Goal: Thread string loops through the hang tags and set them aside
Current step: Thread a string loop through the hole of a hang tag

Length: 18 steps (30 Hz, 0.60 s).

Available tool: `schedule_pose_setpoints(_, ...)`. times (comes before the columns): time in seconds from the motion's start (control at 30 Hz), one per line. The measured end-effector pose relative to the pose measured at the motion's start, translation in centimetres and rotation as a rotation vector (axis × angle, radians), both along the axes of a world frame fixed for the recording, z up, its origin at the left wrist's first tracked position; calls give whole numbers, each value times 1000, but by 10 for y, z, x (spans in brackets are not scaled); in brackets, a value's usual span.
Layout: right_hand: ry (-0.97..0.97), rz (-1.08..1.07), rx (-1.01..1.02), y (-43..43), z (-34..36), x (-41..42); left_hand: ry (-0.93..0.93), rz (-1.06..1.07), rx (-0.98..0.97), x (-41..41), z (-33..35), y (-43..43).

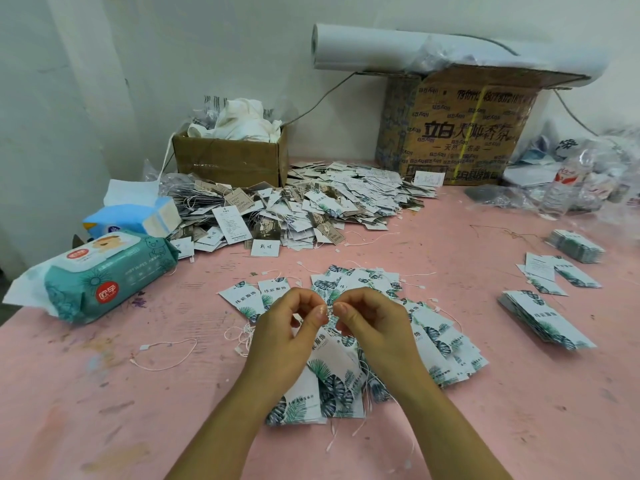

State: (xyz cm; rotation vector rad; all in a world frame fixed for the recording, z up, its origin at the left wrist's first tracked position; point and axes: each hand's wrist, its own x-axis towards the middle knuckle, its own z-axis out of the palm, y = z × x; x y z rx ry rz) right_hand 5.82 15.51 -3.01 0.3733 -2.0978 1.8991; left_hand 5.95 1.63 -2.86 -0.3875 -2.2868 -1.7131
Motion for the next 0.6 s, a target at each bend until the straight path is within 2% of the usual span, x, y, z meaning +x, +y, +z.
schedule_pose_setpoints(0.6,3,28,1,-1,0,2,4,0,-5,1,0,1)
